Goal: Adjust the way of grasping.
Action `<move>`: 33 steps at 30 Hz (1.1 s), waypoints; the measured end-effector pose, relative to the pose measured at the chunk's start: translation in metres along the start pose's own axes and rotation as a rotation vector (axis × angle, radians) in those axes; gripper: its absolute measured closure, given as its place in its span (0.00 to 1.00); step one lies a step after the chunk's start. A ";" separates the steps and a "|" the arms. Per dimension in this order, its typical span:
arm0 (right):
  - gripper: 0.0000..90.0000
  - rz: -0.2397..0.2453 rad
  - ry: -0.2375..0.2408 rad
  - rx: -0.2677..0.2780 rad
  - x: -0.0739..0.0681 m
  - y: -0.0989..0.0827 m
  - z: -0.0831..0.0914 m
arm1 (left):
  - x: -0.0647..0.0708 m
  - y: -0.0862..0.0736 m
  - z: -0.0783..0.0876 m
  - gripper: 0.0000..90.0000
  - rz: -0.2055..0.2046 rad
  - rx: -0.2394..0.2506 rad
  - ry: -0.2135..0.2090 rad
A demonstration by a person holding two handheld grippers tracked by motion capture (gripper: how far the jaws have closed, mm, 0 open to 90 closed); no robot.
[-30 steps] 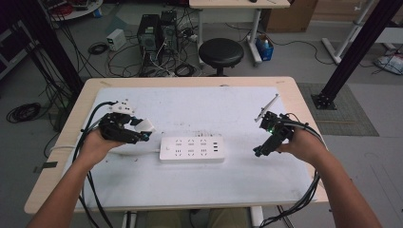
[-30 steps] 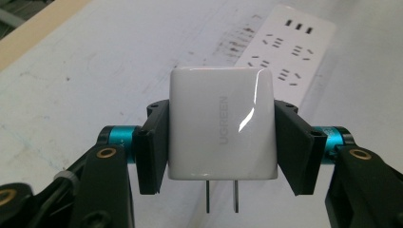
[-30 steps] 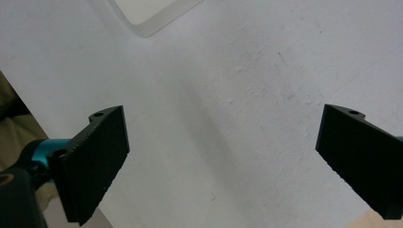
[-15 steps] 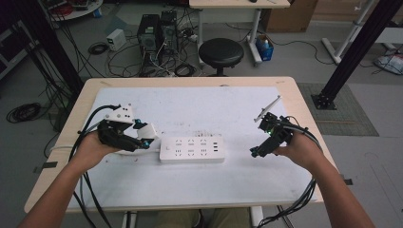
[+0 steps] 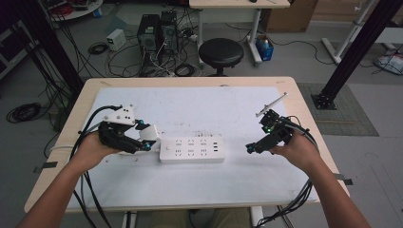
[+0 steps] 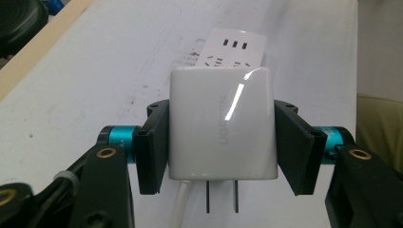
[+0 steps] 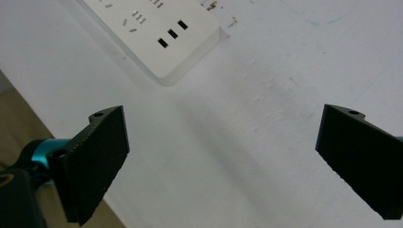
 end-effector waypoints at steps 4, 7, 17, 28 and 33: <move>0.03 -0.047 0.060 0.036 -0.006 0.000 0.000 | 0.006 0.010 -0.002 0.47 -0.034 0.011 -0.011; 0.04 -0.085 0.103 0.089 -0.017 0.003 0.003 | 0.011 0.019 -0.004 0.47 -0.056 0.023 -0.026; 0.03 -0.187 0.296 0.209 -0.030 0.011 0.006 | 0.026 0.043 -0.019 0.47 -0.134 0.038 -0.068; 0.04 -0.285 0.545 0.239 -0.042 0.022 0.003 | 0.047 0.068 -0.037 0.47 -0.197 0.055 -0.101; 0.04 -0.316 0.621 0.243 -0.051 0.029 0.000 | 0.055 0.078 -0.047 0.47 -0.206 0.060 -0.123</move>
Point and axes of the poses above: each handheld gripper's, and its own axes: z roughly backward along the jaws, y roughly out of its top, x roughly to its right, the point moved 3 cm from there along -z, roughly forward along the jaws, and after that the axes turned 13 degrees about -x, right-handed, at the moved point
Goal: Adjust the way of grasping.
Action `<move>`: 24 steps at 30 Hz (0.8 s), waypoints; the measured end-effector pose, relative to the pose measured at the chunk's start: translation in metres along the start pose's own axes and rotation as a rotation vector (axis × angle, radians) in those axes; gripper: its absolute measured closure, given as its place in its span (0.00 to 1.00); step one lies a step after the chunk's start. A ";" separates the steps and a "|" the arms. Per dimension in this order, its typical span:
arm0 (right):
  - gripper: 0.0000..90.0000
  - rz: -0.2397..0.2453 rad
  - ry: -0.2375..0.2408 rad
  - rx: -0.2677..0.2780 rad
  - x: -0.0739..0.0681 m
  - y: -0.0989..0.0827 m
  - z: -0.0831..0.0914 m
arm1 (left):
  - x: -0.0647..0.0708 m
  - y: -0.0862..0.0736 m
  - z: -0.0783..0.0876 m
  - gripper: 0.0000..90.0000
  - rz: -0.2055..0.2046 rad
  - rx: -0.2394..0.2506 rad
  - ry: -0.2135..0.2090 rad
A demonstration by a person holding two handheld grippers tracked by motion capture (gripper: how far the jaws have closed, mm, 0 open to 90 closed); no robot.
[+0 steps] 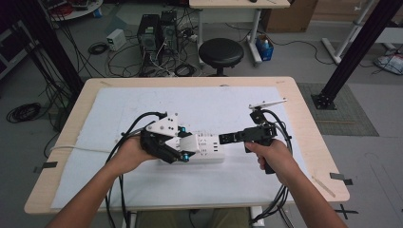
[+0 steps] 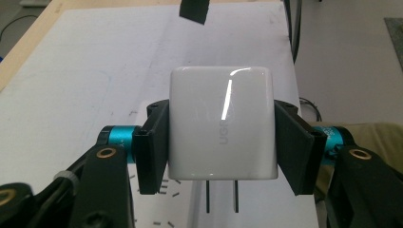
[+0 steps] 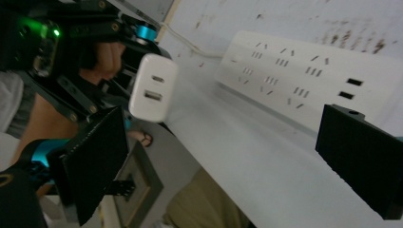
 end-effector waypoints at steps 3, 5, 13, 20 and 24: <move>0.04 -0.024 0.027 -0.006 -0.002 0.001 -0.005 | 0.001 0.004 -0.006 0.47 -0.001 0.005 -0.008; 0.04 -0.040 0.044 -0.018 -0.004 0.002 -0.008 | 0.002 0.007 -0.008 0.47 -0.004 0.007 -0.011; 0.06 -0.067 0.103 -0.054 -0.009 0.005 -0.024 | 0.004 0.016 -0.015 0.47 -0.015 0.015 -0.023; 0.18 -0.098 0.181 -0.072 -0.006 0.007 -0.035 | 0.005 0.020 -0.020 0.47 -0.024 0.021 -0.024; 0.27 -0.125 0.189 -0.090 -0.003 0.006 -0.040 | 0.006 0.021 -0.023 0.47 -0.033 0.019 -0.023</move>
Point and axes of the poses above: each handheld gripper's, and its own axes: z roughly backward along the jaws, y roughly out of its top, x roughly to its right, the point moved 3 cm from there along -z, roughly forward along the jaws, and after that the axes turned 13 degrees about -x, right-handed, at the moved point
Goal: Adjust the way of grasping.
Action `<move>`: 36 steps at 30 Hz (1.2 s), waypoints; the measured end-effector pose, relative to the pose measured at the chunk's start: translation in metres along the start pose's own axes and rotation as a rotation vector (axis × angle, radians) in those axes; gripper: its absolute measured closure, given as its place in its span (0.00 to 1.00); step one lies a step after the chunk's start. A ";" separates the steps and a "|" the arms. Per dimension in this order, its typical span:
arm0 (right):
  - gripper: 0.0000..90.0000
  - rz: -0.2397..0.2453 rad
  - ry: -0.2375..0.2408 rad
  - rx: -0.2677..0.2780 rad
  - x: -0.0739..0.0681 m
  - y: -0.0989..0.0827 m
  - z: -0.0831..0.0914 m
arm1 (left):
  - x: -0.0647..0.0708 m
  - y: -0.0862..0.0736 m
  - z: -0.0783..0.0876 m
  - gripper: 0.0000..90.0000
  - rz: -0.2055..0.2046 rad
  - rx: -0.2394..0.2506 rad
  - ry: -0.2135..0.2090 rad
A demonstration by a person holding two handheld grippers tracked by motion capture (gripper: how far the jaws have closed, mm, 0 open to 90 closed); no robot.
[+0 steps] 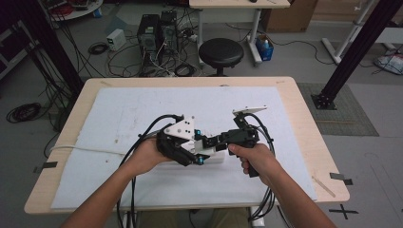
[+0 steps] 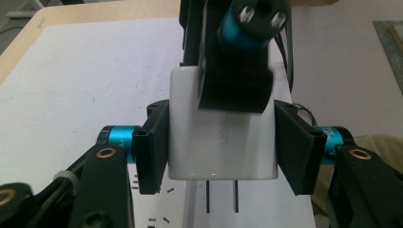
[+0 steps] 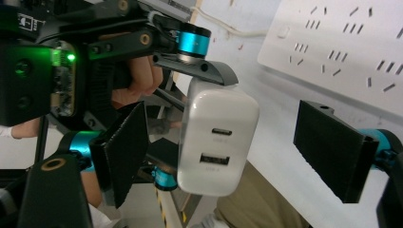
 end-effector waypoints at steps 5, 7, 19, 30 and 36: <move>0.37 -0.027 0.044 0.008 0.003 0.000 0.000 | 0.000 0.001 -0.001 0.47 -0.003 0.000 0.002; 0.39 -0.039 0.054 0.000 0.004 0.000 -0.001 | -0.001 0.001 -0.002 0.47 -0.007 -0.002 0.003; 0.62 -0.048 0.118 0.004 0.010 0.000 -0.005 | 0.001 0.003 -0.006 0.47 -0.030 -0.008 0.022; 0.69 -0.063 0.073 0.037 0.026 -0.002 0.004 | -0.001 0.003 -0.008 0.25 0.014 -0.069 0.091; 0.69 0.028 -0.117 0.122 0.041 -0.012 0.035 | -0.016 -0.023 0.014 0.21 0.153 -0.133 0.116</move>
Point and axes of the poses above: each handheld gripper's, and its own axes: z roughly backward along the jaws, y roughly out of its top, x roughly to its right, the point moved 3 cm from there along -z, roughly forward along the jaws, and after that the axes turned 13 degrees about -x, right-handed, at the moved point
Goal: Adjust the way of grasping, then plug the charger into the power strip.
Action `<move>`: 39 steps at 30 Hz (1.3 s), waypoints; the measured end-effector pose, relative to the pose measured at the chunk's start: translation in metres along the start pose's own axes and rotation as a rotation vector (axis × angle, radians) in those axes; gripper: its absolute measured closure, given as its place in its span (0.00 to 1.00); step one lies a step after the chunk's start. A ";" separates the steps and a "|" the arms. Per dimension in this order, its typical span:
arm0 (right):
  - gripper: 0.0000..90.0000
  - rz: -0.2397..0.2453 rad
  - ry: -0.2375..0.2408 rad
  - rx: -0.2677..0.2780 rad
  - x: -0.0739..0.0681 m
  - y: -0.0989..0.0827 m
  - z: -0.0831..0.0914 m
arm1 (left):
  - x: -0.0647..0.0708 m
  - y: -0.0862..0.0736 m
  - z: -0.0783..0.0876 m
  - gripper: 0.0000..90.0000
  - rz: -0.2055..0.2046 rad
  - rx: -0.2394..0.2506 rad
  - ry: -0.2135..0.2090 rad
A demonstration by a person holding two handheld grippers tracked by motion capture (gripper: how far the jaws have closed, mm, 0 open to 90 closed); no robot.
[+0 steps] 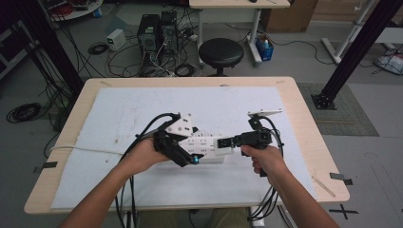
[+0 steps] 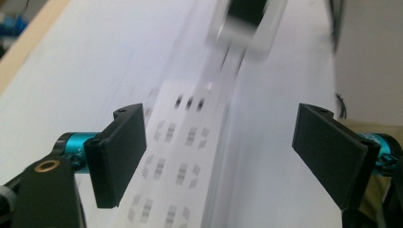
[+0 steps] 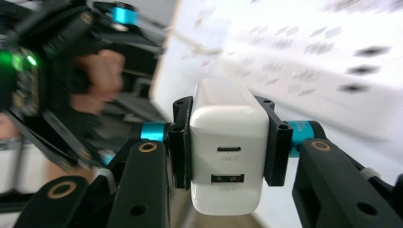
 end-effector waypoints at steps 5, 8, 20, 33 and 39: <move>0.69 0.013 -0.091 0.058 0.015 -0.007 0.030 | -0.027 -0.038 0.015 0.21 0.163 -0.106 0.022; 0.69 0.111 -0.289 0.019 0.017 -0.008 0.041 | -0.040 -0.059 0.023 0.21 0.211 -0.208 0.061; 0.69 0.414 -0.705 -0.182 0.009 0.001 0.062 | -0.058 -0.118 0.052 0.21 0.188 -0.395 0.127; 0.69 0.545 -0.843 -0.328 0.003 0.002 0.066 | -0.069 -0.127 0.060 0.21 0.246 -0.433 0.122; 0.69 0.554 -0.862 -0.348 0.000 0.004 0.065 | -0.066 -0.128 0.057 0.21 0.249 -0.417 0.117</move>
Point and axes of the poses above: each handheld gripper's, and its own axes: z roughly backward along the jaws, y roughly out of its top, x roughly to its right, the point moved 3 cm from there along -z, roughly forward along the jaws, and after that the axes turned 13 degrees about -x, right-handed, at the moved point
